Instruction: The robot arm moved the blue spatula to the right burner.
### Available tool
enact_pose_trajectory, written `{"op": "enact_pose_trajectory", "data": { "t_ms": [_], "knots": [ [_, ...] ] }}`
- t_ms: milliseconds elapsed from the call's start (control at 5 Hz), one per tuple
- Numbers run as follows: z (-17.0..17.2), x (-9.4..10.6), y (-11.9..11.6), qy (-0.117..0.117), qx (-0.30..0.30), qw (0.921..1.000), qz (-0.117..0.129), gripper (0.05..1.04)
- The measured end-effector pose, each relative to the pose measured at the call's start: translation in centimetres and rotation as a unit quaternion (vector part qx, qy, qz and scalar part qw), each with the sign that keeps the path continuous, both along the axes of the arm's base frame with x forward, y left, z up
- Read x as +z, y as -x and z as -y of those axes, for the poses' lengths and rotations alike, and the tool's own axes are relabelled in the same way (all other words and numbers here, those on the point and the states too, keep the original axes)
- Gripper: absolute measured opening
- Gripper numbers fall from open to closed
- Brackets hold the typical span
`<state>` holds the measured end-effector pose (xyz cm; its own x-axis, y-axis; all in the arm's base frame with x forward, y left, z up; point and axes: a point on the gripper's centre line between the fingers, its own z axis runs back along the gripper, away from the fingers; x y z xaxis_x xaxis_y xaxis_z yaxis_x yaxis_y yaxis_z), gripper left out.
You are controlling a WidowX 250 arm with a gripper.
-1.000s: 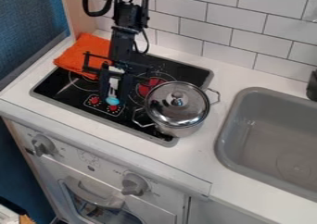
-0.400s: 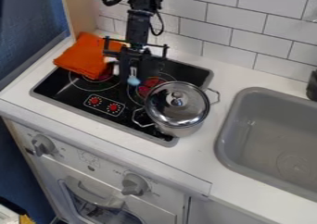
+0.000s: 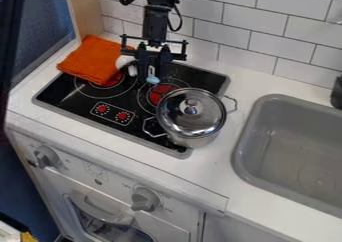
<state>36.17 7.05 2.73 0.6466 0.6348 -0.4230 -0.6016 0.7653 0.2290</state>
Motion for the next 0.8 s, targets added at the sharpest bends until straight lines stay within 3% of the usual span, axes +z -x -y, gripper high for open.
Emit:
{"op": "enact_pose_trajectory", "data": {
  "t_ms": [600,800],
  "knots": [
    [-0.4,0.9,-3.0,-0.002,0.004,0.9992,0.039,0.317],
    [-0.4,-0.3,-2.2,-0.001,-0.016,0.9995,0.026,0.317]
  ]
}}
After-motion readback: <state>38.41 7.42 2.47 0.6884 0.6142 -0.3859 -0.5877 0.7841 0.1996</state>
